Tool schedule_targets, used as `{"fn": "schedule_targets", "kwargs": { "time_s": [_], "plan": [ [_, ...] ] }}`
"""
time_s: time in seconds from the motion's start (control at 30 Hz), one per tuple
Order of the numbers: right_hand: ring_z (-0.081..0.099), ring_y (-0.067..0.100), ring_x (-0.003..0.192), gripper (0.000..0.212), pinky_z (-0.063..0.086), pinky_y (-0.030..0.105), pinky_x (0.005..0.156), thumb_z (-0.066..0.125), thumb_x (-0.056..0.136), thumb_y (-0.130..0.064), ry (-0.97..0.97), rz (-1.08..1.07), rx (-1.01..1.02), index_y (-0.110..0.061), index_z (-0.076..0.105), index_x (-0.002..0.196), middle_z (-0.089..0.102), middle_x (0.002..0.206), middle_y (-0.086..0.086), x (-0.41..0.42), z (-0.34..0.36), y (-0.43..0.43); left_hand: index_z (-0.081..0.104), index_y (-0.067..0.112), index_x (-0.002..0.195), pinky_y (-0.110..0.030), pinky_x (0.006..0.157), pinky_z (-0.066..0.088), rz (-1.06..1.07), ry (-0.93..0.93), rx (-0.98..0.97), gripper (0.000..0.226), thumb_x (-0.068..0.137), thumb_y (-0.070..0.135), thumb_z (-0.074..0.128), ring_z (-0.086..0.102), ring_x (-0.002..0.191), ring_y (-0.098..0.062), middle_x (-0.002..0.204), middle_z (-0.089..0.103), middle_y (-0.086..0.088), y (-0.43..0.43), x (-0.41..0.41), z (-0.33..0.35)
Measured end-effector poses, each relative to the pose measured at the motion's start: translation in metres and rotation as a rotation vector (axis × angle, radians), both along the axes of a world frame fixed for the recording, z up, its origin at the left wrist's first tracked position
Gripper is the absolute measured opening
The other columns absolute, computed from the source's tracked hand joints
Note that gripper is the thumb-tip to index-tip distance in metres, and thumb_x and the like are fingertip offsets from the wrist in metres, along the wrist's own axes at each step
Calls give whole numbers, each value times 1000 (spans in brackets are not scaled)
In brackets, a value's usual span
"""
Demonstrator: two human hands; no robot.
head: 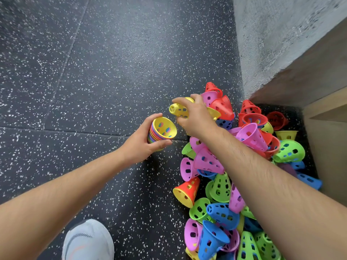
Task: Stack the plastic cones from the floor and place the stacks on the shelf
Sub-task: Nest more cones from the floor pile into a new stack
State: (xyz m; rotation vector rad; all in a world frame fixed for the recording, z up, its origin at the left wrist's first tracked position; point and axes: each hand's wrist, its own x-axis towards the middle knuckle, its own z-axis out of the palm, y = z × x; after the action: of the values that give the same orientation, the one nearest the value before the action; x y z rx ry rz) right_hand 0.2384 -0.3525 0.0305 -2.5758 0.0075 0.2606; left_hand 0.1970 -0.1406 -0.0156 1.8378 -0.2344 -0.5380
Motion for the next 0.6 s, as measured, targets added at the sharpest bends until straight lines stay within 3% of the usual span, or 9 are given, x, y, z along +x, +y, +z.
{"fn": "schedule_targets", "kwargs": {
  "time_s": [0.07, 0.2, 0.37, 0.47, 0.6],
  "plan": [
    [43, 35, 126, 55, 37, 34, 107, 69, 86, -16, -45, 30, 5, -36, 58, 136, 40, 139, 14, -3, 7, 4, 35, 57, 142, -28, 106, 48, 23, 10, -9, 87, 71, 66, 85, 66, 112, -5, 127, 65, 16, 0, 1, -1],
    [43, 38, 123, 60, 40, 42, 105, 70, 77, -4, -149, 195, -67, -26, 63, 132, 43, 141, 16, -15, 16, 15, 35, 51, 145, -30, 108, 49, 52, 24, -35, 86, 76, 55, 87, 66, 116, -5, 134, 63, 11, 0, 3, -3],
    [50, 39, 126, 70, 41, 46, 108, 64, 66, 7, -256, 295, -16, -9, 58, 135, 48, 147, 14, -29, 16, 23, 35, 50, 145, -21, 103, 49, 41, 7, -11, 89, 74, 55, 88, 66, 115, -4, 134, 64, 8, -3, 4, -3],
    [46, 31, 135, 76, 30, 37, 118, 63, 65, 5, -254, 337, 32, -5, 53, 140, 49, 148, 12, -37, 14, 26, 33, 48, 143, -14, 99, 47, 47, -10, -12, 81, 82, 35, 85, 64, 111, 6, 134, 63, 9, -5, 4, -1],
    [37, 27, 144, 81, 27, 41, 120, 54, 75, 2, -94, 288, 179, -12, 37, 153, 44, 153, 8, -55, 14, 32, 34, 40, 150, -27, 108, 48, 54, -1, -42, 83, 85, 31, 85, 65, 120, -4, 137, 64, 8, -5, 5, -3]
  ]
}}
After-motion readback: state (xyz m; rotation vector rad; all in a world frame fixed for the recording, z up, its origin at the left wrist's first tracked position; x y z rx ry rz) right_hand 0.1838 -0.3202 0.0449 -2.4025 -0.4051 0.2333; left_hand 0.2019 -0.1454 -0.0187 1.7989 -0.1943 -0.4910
